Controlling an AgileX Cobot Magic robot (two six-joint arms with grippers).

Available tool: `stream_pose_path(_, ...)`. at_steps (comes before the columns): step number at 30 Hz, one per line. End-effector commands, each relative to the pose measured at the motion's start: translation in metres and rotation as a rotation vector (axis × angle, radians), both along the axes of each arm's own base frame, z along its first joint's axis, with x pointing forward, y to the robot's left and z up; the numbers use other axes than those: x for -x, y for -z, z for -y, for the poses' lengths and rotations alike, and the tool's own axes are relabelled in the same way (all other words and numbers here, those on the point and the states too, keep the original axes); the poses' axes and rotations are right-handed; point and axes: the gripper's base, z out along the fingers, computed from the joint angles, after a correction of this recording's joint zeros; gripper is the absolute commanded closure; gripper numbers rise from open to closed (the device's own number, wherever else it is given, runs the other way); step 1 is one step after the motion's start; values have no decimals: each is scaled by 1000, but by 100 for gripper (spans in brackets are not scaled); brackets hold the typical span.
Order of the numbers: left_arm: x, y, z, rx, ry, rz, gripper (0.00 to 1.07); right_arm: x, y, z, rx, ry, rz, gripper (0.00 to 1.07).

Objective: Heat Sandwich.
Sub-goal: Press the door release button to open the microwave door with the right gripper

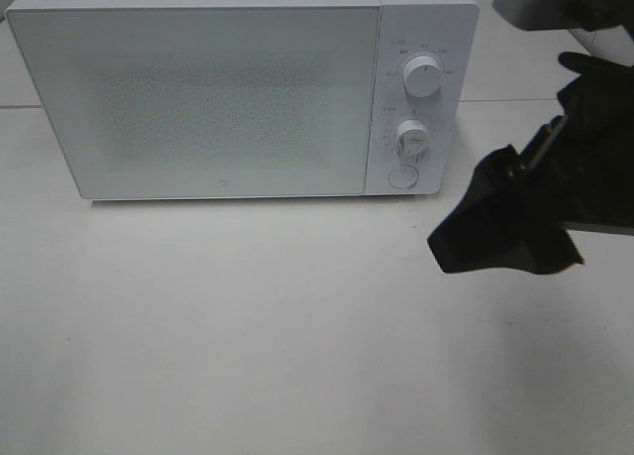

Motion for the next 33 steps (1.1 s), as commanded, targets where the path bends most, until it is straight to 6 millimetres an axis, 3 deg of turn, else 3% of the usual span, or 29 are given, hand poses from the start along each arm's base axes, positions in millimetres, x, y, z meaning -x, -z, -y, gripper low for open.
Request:
stream_pose_path(1, 2, 0, 0, 5, 2, 28, 7, 13, -9, 8, 51, -44, -49, 32)
stream_pose_path(11, 2, 0, 0, 5, 2, 28, 7, 39, -17, 26, 114, -127, -95, 32)
stream_pose_path(20, 2, 0, 0, 5, 2, 28, 7, 80, -37, 67, 59, -85, 183, 32)
stream_pose_path(26, 2, 0, 0, 5, 2, 28, 7, 114, -43, 101, -28, 126, 387, 32)
stream_pose_path(33, 2, 0, 0, 5, 2, 28, 7, 152, -29, 118, -77, 292, 565, 32)
